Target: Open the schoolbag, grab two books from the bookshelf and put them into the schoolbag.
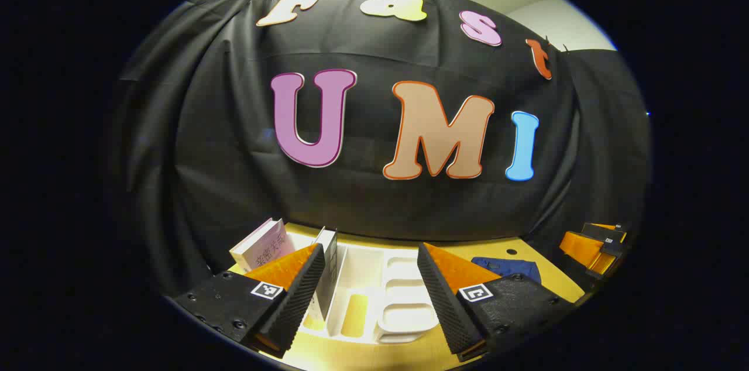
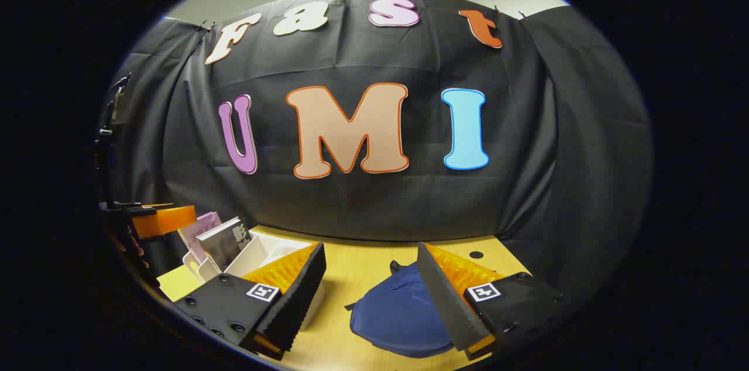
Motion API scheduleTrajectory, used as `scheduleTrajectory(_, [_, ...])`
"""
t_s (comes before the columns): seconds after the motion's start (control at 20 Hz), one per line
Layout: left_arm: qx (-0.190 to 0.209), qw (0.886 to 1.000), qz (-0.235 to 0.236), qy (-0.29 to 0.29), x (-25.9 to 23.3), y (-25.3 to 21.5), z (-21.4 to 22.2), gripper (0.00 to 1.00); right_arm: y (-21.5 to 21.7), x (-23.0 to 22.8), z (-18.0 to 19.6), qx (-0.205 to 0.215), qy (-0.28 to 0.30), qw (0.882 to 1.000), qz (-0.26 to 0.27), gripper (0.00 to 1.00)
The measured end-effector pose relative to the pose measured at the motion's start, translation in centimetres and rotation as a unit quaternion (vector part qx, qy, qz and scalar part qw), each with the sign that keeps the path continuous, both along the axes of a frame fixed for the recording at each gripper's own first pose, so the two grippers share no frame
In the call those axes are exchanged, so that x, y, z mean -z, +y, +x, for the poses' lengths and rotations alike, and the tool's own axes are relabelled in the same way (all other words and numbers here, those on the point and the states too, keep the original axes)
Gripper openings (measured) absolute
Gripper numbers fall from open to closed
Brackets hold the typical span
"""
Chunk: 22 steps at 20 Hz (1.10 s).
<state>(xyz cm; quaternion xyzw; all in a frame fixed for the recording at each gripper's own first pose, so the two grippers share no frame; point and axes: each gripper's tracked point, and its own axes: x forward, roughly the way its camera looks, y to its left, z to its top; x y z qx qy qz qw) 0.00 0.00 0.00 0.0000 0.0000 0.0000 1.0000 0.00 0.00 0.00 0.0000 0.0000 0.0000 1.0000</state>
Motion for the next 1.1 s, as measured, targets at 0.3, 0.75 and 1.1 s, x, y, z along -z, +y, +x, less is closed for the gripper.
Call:
scheduleTrajectory(0.3, [-0.028, 0.999, 0.021, 0.007, 0.4, 2.7, -0.7, 0.89, -0.4, 1.2, -0.5, 0.005, 0.016, 1.000, -0.008, 1.00])
scheduleTrajectory(0.75, [-0.027, 0.998, 0.048, 0.007, 0.3, 3.4, -0.5, 0.89, -1.5, 2.5, -0.8, 0.020, 0.034, 0.999, -0.019, 1.00])
scheduleTrajectory(1.1, [-0.032, 0.997, 0.065, 0.008, 0.4, 4.1, -0.9, 0.93, -2.8, 5.6, -0.9, 0.025, 0.072, 0.996, -0.044, 1.00])
